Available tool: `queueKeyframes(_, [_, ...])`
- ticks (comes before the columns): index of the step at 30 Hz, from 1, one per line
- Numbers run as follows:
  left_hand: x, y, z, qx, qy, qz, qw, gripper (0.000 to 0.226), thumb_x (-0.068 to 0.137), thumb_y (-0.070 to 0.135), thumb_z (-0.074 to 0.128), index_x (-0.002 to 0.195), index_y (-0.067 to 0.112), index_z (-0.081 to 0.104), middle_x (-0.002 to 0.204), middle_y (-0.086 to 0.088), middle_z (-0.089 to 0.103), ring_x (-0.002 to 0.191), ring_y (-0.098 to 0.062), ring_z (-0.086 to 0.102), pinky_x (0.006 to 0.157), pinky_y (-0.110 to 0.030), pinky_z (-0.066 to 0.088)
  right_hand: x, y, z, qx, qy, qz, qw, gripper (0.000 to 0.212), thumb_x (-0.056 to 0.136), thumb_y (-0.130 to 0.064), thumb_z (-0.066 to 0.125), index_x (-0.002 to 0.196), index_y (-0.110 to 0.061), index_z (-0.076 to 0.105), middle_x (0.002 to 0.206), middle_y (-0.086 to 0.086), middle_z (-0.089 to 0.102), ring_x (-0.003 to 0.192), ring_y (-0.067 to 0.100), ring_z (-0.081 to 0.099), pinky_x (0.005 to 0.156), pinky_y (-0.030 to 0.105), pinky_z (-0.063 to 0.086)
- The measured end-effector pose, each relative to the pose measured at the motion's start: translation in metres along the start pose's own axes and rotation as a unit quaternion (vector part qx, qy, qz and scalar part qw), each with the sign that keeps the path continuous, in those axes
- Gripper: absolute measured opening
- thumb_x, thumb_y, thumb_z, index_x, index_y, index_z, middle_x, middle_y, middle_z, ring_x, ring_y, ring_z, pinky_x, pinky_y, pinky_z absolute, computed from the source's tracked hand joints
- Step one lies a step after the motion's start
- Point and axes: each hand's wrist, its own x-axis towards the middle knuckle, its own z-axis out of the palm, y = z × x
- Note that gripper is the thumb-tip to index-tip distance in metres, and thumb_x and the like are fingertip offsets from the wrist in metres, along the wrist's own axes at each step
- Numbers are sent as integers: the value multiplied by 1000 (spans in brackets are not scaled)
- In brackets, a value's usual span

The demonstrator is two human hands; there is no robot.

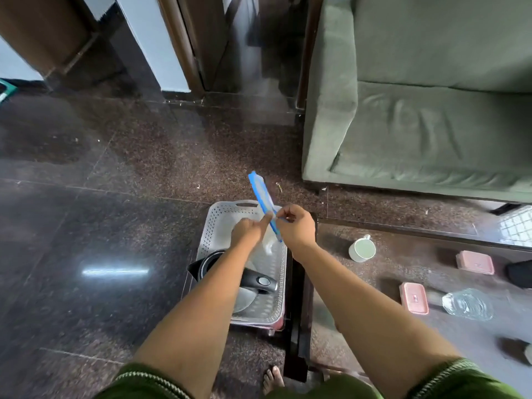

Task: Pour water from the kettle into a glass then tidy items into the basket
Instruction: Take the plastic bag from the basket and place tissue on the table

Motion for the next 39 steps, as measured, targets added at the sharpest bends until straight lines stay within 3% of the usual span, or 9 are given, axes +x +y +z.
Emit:
queueKeyframes(4, [-24,15,-8,-203,-9,-4,979,21,81,38,66,71,22,59,87,-10,67,87,-29,65,81,-39,56,-29,-24,-18,25,-39,-12,999,26,80,-2,58,65,-23,64,78,-2,65,60,12,50,58,26,43])
queueKeyframes(9, [-72,29,-37,-49,138,125,981,28,82,18,60,60,15,43,65,-3,51,70,-29,52,60,-31,35,-59,-43,-44,-173,16,-110,979,28,79,-5,58,97,-15,76,101,9,66,94,21,61,77,14,34])
queueKeyframes(17, [-114,21,-53,103,203,325,918,13,87,15,57,81,3,55,94,-12,55,83,-30,54,63,-28,28,-92,-78,-60,-369,-34,-191,909,23,79,-2,57,97,-7,70,109,10,49,93,32,58,77,32,47])
queueKeyframes(22, [-136,33,-51,118,203,401,885,11,88,13,54,82,4,53,89,-13,51,74,-34,54,62,-35,36,-110,-92,-56,-275,-44,-207,938,14,84,-8,59,79,-21,61,84,8,57,81,30,55,65,21,30])
queueKeyframes(26, [-159,41,-41,117,203,476,848,8,84,10,57,79,5,52,84,-12,53,72,-34,55,62,-42,45,-108,-94,-70,-200,-46,-123,971,39,90,-10,56,129,-8,49,116,10,60,108,25,57,81,21,37])
queueKeyframes(30, [-180,41,-28,128,184,521,823,11,84,15,55,85,4,56,113,-16,61,92,-35,64,73,-40,51,-112,-95,-84,-171,9,-98,980,18,92,-2,49,109,1,54,101,14,59,91,28,58,61,25,35])
queueKeyframes(33, [-193,43,-20,127,175,513,831,14,84,16,53,86,3,55,119,-18,59,99,-37,63,77,-41,51,-113,-93,-92,-157,34,-90,983,7,90,0,48,90,-4,53,81,7,55,74,19,50,63,23,32])
queueKeyframes(36, [-206,44,-11,119,170,514,833,14,85,16,51,86,2,54,128,-19,56,102,-39,63,77,-42,51,-116,-87,-98,-175,40,-36,983,34,92,-1,44,62,-14,37,64,-2,41,60,14,43,56,27,34])
queueKeyframes(39, [-218,43,-3,115,159,530,825,15,86,17,50,83,3,52,132,-21,55,105,-39,63,79,-41,52,-120,-86,-102,1,29,4,1000,36,102,-7,32,69,-21,36,73,-4,41,65,7,43,46,9,43])
